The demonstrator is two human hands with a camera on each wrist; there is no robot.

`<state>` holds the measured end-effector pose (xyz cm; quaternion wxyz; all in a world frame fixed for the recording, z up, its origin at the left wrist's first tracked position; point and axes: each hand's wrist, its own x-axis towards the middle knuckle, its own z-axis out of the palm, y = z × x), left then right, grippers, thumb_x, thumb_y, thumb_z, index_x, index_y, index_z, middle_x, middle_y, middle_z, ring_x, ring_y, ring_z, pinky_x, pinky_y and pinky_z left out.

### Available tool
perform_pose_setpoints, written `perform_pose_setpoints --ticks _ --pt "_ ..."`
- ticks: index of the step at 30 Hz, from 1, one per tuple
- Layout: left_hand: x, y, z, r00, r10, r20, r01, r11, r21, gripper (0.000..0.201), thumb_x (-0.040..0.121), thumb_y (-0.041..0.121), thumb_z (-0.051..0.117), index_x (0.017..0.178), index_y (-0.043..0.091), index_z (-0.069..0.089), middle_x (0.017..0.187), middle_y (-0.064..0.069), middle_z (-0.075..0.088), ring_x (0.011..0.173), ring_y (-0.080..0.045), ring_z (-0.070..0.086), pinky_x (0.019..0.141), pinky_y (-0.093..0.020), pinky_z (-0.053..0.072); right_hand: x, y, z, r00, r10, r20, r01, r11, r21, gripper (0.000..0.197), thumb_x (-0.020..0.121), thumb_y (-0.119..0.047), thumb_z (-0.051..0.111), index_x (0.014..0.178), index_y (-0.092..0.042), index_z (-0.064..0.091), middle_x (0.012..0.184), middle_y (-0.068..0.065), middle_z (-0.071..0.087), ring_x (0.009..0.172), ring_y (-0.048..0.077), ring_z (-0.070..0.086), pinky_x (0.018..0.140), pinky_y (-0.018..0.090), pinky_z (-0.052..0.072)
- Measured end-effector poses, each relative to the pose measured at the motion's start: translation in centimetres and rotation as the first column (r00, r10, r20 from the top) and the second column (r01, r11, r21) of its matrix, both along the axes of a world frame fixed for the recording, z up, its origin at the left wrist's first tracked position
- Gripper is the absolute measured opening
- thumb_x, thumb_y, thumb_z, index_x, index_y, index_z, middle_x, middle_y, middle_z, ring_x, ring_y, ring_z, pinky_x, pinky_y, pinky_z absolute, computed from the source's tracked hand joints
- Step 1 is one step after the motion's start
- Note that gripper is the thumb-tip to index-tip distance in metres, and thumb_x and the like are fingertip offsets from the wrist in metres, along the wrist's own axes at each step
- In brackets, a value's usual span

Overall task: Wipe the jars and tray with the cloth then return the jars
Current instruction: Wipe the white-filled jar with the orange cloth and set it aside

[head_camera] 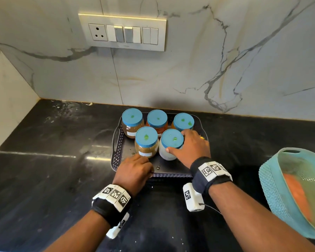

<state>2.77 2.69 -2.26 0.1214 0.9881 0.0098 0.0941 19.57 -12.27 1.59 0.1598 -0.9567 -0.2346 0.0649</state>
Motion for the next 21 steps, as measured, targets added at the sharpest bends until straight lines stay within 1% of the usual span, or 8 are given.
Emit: perform_pose_setpoints --ticks 4,6,8,9,12,15,18,21 --pt "-0.2 0.5 -0.1 1.000 -0.018 -0.013 0.018 1.000 -0.018 0.013 0.072 0.028 0.082 0.078 0.026 0.071 0.078 0.006 0.064 0.073 -0.023 0.060 0.057 -0.033 0.047 -0.1 0.3 -0.1 1.000 -0.018 -0.013 0.017 1.000 -0.009 0.078 0.064 -0.072 0.072 0.123 -0.028 0.047 0.125 -0.002 0.055 0.112 0.021 0.058 0.096 0.043 0.048" --pt "-0.2 0.6 -0.1 0.999 -0.032 -0.031 0.031 0.999 -0.018 0.013 0.075 0.039 0.077 0.078 0.027 0.073 0.078 0.007 0.065 0.076 -0.021 0.062 0.058 -0.033 0.049 -0.1 0.4 -0.1 1.000 -0.008 -0.003 0.008 1.000 -0.026 0.081 0.064 -0.073 0.071 0.127 -0.029 0.045 0.127 -0.002 0.055 0.115 0.022 0.057 0.098 0.044 0.047" --pt "0.1 0.8 0.0 0.999 -0.010 -0.040 0.008 0.999 -0.037 0.030 0.080 0.055 0.065 0.081 0.027 0.075 0.081 0.008 0.067 0.079 -0.019 0.063 0.061 -0.034 0.054 -0.1 0.7 -0.1 1.000 0.017 0.011 -0.016 0.998 -0.064 0.084 0.065 -0.075 0.069 0.130 -0.029 0.042 0.130 -0.001 0.053 0.117 0.023 0.055 0.099 0.044 0.046" --pt "0.2 0.9 0.1 0.999 0.008 -0.032 -0.010 0.999 -0.053 0.036 0.082 0.058 0.060 0.084 0.026 0.076 0.082 0.007 0.069 0.081 -0.019 0.064 0.063 -0.034 0.055 -0.1 0.8 0.0 1.000 0.026 0.013 -0.025 0.996 -0.081 0.085 0.065 -0.075 0.068 0.132 -0.029 0.042 0.131 -0.001 0.052 0.119 0.023 0.054 0.100 0.044 0.045" --pt "0.6 0.8 0.5 0.999 0.039 0.006 -0.039 0.994 -0.105 0.034 0.089 0.051 0.052 0.095 0.025 0.074 0.092 0.005 0.071 0.084 -0.021 0.066 0.067 -0.035 0.057 -0.1 1.0 0.0 1.000 0.024 0.000 -0.023 0.996 -0.082 0.086 0.066 -0.074 0.070 0.132 -0.029 0.041 0.132 0.000 0.051 0.119 0.024 0.054 0.099 0.044 0.044" --pt "1.2 0.8 1.2 0.998 0.062 -0.011 -0.063 0.980 -0.190 0.031 0.091 0.043 0.051 0.110 0.026 0.068 0.105 0.006 0.071 0.094 -0.019 0.068 0.073 -0.038 0.059 -0.1 0.9 0.1 1.000 0.009 -0.029 -0.011 0.998 -0.063 0.087 0.064 -0.074 0.071 0.131 -0.027 0.041 0.131 0.001 0.049 0.118 0.024 0.054 0.098 0.045 0.046" --pt "1.8 0.4 1.4 0.998 0.059 0.011 -0.054 0.965 -0.258 0.032 0.091 0.036 0.059 0.120 0.024 0.064 0.109 0.005 0.070 0.096 -0.018 0.068 0.076 -0.038 0.059 -0.2 0.4 0.5 0.999 0.011 -0.037 -0.014 0.996 -0.083 0.092 0.062 -0.075 0.070 0.134 -0.026 0.040 0.135 0.001 0.048 0.122 0.024 0.052 0.101 0.046 0.044" --pt "3.3 -1.1 1.9 0.998 0.002 0.068 0.019 0.952 -0.307 0.028 0.089 0.022 0.072 0.116 0.021 0.067 0.103 0.003 0.070 0.089 -0.018 0.069 0.071 -0.033 0.057 -0.2 -2.0 1.2 0.999 -0.012 -0.041 0.011 1.000 -0.019 0.076 0.071 -0.067 0.070 0.131 -0.026 0.048 0.133 0.001 0.051 0.119 0.023 0.054 0.099 0.045 0.047"
